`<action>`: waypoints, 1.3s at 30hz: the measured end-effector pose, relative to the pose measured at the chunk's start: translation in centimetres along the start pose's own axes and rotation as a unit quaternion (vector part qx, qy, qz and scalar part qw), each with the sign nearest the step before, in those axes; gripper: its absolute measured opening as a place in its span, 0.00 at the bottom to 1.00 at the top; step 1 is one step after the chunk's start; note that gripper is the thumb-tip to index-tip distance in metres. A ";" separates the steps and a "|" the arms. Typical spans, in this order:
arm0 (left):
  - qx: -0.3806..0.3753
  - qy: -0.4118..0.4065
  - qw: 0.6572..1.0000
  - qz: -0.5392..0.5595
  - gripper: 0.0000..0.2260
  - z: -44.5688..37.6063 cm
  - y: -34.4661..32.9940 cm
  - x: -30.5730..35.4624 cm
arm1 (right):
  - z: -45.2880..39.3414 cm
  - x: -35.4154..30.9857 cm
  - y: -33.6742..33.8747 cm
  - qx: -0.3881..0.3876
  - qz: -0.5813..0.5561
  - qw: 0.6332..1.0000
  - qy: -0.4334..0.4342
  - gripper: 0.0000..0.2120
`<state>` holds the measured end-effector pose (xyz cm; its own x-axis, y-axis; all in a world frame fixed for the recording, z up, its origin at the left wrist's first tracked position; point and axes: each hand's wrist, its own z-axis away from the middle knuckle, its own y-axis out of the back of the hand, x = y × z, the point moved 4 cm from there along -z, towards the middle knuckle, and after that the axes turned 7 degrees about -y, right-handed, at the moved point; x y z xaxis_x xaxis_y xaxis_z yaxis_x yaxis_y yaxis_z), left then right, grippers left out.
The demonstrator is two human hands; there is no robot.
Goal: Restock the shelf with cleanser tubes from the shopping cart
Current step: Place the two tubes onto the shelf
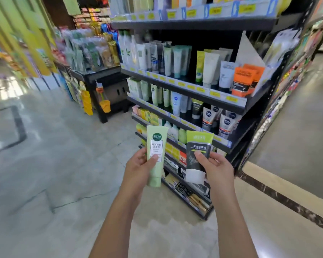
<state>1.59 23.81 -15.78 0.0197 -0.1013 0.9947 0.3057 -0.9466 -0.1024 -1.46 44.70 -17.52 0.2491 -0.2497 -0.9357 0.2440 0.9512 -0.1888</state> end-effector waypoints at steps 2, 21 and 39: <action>0.004 0.001 1.000 -0.002 0.14 -2.6 -0.3 -0.2 | -2.7 -0.2 -1.1 -0.001 -0.003 1.000 -0.001 0.15; -0.056 0.032 0.997 0.046 0.15 -25.7 2.9 -6.0 | -19.5 3.2 -14.4 0.039 0.064 0.997 -0.013 0.24; -0.286 0.060 0.956 -0.009 0.16 -44.1 3.0 -7.1 | -27.1 3.8 -21.7 0.209 0.057 0.976 0.035 0.15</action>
<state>-39.58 8.18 -23.65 -0.1010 -0.0861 0.9912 -0.2658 -0.9577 -0.1103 -31.25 28.00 -25.07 0.2359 -0.1192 -0.9644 0.5827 0.8116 0.0422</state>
